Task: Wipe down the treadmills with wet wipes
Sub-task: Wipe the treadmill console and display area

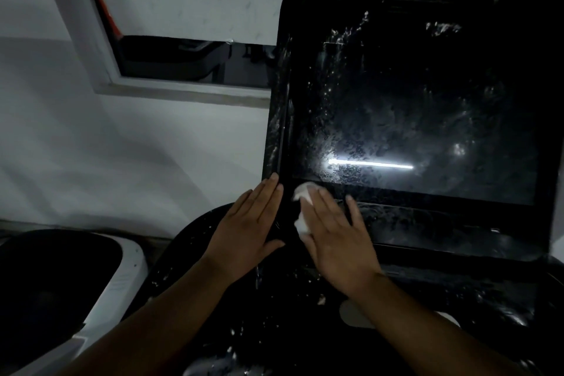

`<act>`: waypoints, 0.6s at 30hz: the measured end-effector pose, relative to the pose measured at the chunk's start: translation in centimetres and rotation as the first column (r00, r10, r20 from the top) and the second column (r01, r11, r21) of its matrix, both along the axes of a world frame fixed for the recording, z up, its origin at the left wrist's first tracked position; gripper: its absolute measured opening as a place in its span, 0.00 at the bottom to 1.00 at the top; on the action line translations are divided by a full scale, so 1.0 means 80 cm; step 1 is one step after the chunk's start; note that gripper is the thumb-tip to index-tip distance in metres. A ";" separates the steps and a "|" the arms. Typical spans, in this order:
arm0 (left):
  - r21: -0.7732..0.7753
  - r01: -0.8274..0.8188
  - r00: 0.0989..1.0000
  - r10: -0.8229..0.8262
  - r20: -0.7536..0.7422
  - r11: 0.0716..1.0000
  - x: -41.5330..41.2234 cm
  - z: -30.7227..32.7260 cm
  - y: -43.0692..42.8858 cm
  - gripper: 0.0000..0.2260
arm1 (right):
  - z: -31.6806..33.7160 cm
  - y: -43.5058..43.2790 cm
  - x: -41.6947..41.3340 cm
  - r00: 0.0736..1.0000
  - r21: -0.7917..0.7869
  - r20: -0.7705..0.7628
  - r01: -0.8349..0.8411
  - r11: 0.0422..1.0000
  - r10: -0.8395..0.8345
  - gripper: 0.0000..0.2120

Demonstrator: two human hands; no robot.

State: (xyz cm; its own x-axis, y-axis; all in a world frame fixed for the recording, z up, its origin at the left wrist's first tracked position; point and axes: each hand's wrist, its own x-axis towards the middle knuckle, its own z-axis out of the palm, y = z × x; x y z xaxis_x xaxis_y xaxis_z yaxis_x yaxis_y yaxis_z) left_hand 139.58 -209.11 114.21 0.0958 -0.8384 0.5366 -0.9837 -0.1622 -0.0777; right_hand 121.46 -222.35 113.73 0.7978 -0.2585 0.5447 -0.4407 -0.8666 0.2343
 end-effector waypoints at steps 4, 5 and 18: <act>-0.032 0.001 1.000 -0.002 -0.015 0.999 -0.001 -0.003 0.000 0.46 | 0.009 0.014 0.035 0.999 0.029 0.008 -0.053 0.998 0.052 0.29; -0.038 -0.001 1.000 0.000 -0.019 0.999 -0.001 -0.005 0.001 0.45 | -0.003 0.016 0.028 0.994 -0.012 -0.038 -0.099 0.995 0.098 0.29; -0.099 -0.109 0.972 0.085 -0.218 0.989 -0.006 -0.020 0.026 0.40 | 0.041 0.005 0.067 0.970 -0.048 -0.012 -0.242 0.969 0.241 0.27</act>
